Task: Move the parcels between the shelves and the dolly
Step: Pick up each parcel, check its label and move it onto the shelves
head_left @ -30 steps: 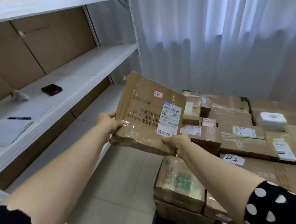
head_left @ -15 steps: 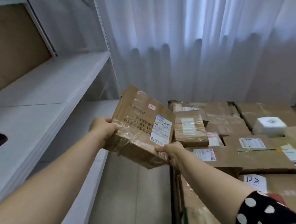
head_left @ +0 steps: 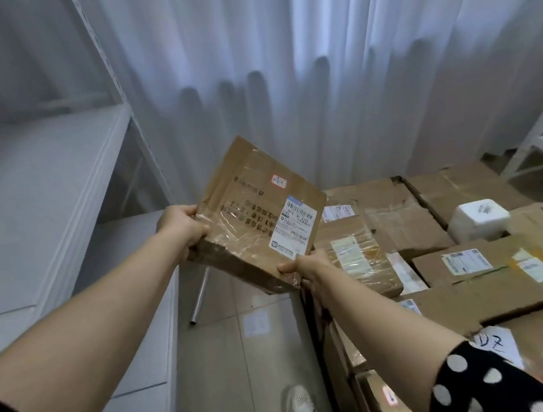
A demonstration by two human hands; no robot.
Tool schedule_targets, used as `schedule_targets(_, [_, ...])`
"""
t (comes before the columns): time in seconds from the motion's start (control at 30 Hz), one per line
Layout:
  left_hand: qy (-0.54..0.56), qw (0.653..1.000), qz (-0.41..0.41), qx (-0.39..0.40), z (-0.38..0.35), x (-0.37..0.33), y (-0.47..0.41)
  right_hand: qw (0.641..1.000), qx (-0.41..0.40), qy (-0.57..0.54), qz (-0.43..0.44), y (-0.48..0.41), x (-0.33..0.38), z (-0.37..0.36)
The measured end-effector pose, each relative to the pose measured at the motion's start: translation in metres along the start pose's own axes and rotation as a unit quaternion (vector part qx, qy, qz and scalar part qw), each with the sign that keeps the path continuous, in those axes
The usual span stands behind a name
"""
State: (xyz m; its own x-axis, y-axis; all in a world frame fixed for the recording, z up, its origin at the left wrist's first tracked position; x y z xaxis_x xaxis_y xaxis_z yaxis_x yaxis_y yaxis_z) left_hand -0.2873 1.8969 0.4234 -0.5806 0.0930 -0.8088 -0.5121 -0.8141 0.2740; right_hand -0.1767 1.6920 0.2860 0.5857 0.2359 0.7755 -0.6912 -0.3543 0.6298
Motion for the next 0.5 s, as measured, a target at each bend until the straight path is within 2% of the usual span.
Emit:
schedule_targets(0.23, [-0.067, 0.997, -0.035, -0.021, -0.061, -0.077, -0.158, 0.999, -0.011, -0.043, 0.029, -0.149, 0.089, -0.01])
schedule_targets(0.37, [-0.071, 0.996, -0.055, -0.002, -0.105, -0.122, -0.235, 0.994, -0.023, -0.103, 0.007, -0.216, 0.125, 0.0])
schedule_targets(0.5, [-0.06, 0.995, -0.063, 0.046, -0.165, -0.155, -0.298, 0.992, -0.074, -0.097, 0.003, -0.277, 0.149, 0.024])
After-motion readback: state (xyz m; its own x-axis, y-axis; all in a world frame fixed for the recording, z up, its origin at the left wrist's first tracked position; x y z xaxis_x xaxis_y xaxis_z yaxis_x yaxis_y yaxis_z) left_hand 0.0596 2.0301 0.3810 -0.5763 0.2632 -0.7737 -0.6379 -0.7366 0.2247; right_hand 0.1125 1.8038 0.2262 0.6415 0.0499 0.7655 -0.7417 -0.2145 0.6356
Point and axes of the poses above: each hand's wrist, its own y-axis away from the middle knuckle, its own z-axis out of the back of the hand, x = y × z, the point moved 9 cm from there along -y, towards the middle knuckle, and after that the axes turned 2 degrees about -x, right-handed, at the moved point
